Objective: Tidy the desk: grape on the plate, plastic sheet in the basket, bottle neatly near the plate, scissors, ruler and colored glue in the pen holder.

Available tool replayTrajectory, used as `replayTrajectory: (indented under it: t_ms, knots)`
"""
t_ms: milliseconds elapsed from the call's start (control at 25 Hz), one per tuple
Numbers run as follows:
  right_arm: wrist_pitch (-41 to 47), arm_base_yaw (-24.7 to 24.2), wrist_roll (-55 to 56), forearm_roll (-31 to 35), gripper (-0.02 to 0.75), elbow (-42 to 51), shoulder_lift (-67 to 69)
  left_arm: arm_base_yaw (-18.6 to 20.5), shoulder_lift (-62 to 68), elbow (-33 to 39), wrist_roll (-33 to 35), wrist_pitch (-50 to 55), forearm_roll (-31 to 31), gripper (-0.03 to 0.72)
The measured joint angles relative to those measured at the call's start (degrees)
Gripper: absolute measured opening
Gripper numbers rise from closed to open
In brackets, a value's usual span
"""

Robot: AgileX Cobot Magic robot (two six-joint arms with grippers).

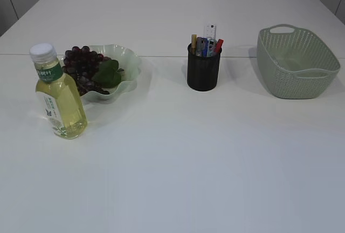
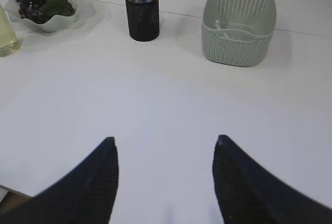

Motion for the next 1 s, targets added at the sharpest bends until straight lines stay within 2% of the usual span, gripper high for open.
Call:
replayTrajectory:
  t_ms: [320,680,1000]
  knots:
    - [0.1,0.0,-1.0,-1.1,0.457,0.4,0.0,0.0,0.0,9.6,2.4,-3.6,0.2,0.432]
    - [-1.4,0.0,0.3,-1.0,0.457,7.8,0.0,0.0,0.0,10.0,2.7,-3.6,0.2,0.432]
    - [-1.4,0.0,0.6,-0.8,0.457,8.4,0.0,0.0,0.0,10.0,2.7,-3.6,0.3,0.43]
